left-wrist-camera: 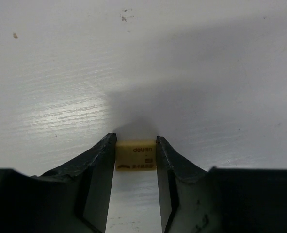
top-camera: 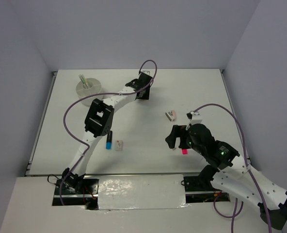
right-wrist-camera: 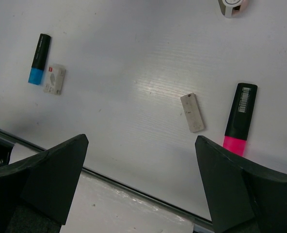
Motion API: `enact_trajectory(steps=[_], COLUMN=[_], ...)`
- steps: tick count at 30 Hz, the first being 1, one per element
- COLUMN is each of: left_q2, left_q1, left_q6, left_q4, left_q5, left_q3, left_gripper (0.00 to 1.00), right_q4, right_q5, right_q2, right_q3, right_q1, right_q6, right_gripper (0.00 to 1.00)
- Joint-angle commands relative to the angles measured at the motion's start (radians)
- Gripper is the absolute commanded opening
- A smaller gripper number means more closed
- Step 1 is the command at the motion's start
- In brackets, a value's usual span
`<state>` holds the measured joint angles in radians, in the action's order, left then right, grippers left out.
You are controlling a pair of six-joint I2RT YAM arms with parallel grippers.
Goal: Sort the stationery into containers
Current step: Pick up the stationery from the center of the board, then place the stationery in the storage box.
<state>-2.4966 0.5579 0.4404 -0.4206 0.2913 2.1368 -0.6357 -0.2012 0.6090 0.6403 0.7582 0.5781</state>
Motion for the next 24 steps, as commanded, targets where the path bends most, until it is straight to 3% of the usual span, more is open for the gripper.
enact_trajectory(steps=[1, 4, 7, 10, 17, 21, 24], left_q2=[0.002, 0.041, 0.111, 0.201, 0.507, 0.623, 0.708], left_q1=[0.004, 0.004, 0.005, 0.000, -0.104, -0.283, -0.444], left_q6=[-0.014, -0.012, -0.020, -0.041, -0.057, 0.016, 0.137], left_q4=[0.012, 0.023, 0.054, 0.054, -0.009, -0.102, -0.093], left_q5=[-0.026, -0.046, -0.066, -0.063, -0.012, 0.005, -0.110], left_q3=[-0.040, -0.083, -0.130, -0.137, -0.204, -0.254, -0.354], left_gripper=[0.44, 0.25, 0.16, 0.12, 0.13, 0.13, 0.11], right_q4=[0.042, 0.045, 0.054, 0.064, 0.073, 0.076, 0.080], right_q5=[-0.010, -0.015, -0.011, 0.002, 0.022, 0.040, 0.055], right_q2=[-0.018, -0.022, -0.017, -0.012, -0.025, -0.043, -0.045], right_q3=[0.024, 0.021, 0.019, 0.018, 0.019, 0.025, 0.033], right_q1=[-0.003, -0.003, -0.002, -0.002, -0.003, -0.002, -0.002], right_q6=[-0.017, -0.018, -0.017, -0.014, -0.014, -0.018, -0.023], right_gripper=[1.00, 1.00, 1.00, 1.00, 1.00, 1.00, 1.00])
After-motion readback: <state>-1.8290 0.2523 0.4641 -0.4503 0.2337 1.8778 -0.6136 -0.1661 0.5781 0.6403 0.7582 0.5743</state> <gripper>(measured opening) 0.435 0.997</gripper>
